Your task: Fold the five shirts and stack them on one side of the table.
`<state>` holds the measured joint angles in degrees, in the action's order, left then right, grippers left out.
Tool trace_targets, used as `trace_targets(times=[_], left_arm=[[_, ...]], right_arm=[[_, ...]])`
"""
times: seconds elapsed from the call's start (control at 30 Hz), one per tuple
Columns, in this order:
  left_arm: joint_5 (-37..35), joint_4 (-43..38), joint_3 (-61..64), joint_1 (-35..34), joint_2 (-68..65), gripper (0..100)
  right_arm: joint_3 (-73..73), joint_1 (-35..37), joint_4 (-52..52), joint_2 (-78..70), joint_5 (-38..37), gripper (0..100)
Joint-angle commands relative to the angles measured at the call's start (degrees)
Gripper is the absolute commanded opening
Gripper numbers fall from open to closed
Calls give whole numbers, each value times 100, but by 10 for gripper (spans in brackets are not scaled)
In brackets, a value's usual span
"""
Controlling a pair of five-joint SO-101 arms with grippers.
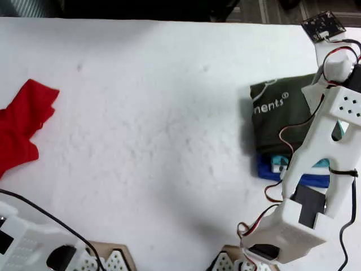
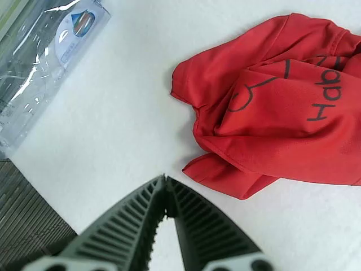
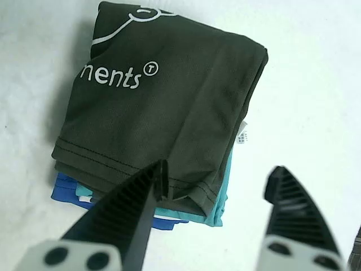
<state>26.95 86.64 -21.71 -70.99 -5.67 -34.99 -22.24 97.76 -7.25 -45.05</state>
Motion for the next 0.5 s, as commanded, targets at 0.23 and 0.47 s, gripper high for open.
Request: trace_targets(times=[0.23,0.47], left_arm=[[0,-18,-26,-31,303,27],[0,-9,-35,-48,312,27]], right_arm=[[1389,-119,-154,-233,18,18],[2259,-1209,-936,-963,-281,17]])
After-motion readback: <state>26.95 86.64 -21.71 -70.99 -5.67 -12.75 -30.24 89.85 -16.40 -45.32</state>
